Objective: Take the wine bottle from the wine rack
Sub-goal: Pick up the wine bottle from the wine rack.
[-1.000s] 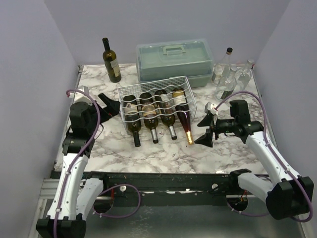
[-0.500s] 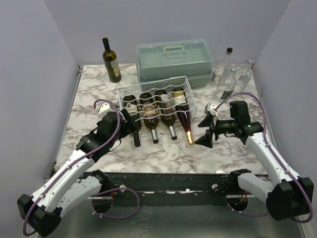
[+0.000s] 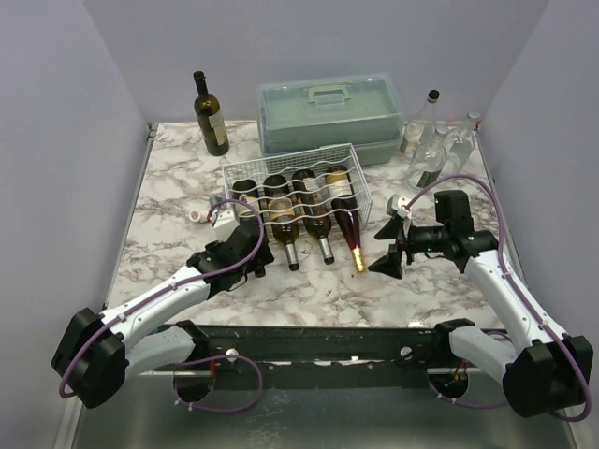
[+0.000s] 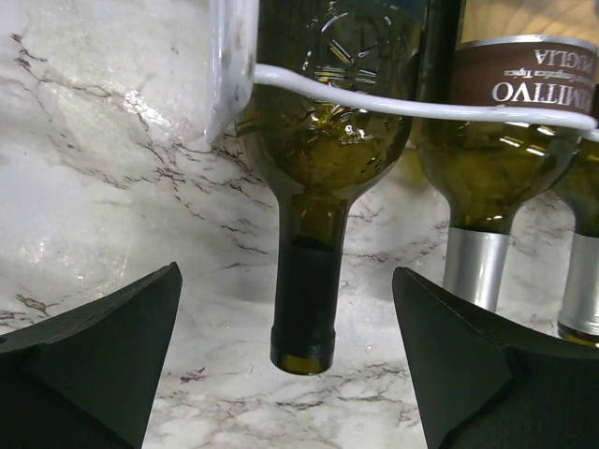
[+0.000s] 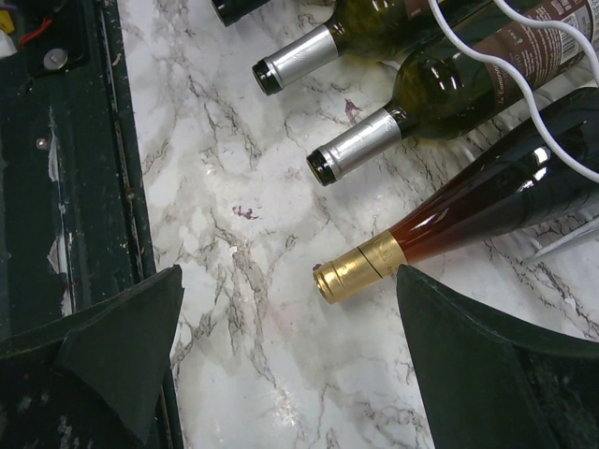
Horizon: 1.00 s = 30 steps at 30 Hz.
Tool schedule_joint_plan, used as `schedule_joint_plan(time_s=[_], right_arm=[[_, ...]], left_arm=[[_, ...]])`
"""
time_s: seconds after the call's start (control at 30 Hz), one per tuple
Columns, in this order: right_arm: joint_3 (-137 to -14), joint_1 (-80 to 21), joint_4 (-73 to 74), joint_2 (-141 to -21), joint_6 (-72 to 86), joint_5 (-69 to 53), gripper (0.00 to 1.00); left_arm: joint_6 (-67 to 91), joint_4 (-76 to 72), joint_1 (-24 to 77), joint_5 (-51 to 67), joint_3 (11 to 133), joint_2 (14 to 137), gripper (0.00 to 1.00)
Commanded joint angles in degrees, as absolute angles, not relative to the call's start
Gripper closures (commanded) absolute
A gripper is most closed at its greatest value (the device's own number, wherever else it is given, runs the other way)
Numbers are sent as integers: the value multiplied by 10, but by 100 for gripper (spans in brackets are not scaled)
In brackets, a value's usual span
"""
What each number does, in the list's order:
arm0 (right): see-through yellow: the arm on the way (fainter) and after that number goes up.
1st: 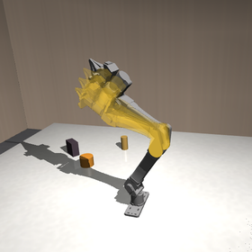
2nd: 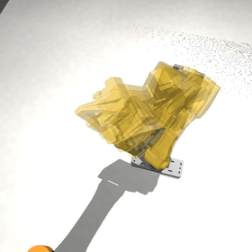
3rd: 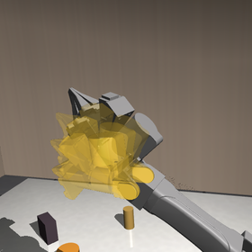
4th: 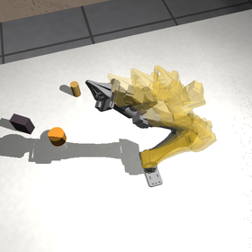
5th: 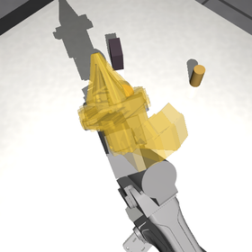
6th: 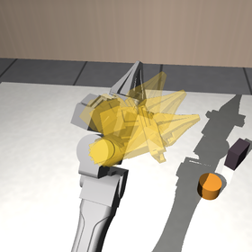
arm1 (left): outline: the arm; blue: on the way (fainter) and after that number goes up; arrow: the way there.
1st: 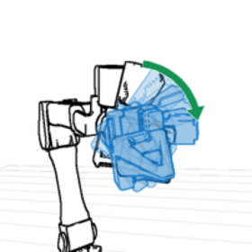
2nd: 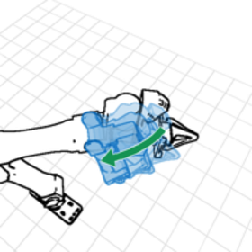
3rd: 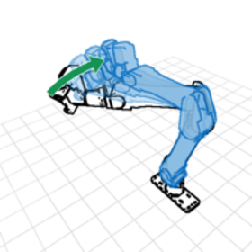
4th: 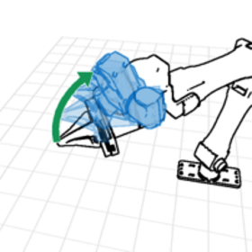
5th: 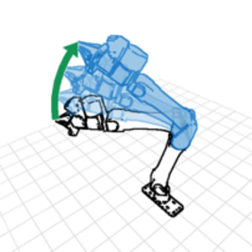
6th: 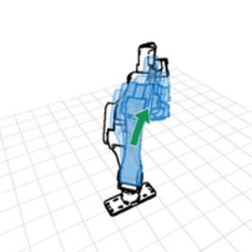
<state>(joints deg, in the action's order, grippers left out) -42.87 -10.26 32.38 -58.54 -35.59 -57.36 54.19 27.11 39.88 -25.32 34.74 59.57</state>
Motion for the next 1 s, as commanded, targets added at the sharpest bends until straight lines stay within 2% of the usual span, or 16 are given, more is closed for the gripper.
schedule_joint_plan(time_s=[0.0,0.33,0.5,0.6,0.7,0.97], right_arm=[[-424,-99,318,-578,-361,-568,1],[-422,-99,320,-578,-365,-566,1],[-422,-99,320,-579,-367,-567,1],[-421,-99,321,-579,-367,-567,1],[-421,-99,321,-580,-367,-566,1],[-421,-99,322,-579,-369,-565,1]], left_arm=[[537,188,402,-257,323,614,6],[509,138,402,-254,318,702,15],[505,132,402,-255,324,736,27],[505,130,402,-255,325,751,40],[508,132,402,-254,329,763,49],[503,131,402,-256,328,770,51]])
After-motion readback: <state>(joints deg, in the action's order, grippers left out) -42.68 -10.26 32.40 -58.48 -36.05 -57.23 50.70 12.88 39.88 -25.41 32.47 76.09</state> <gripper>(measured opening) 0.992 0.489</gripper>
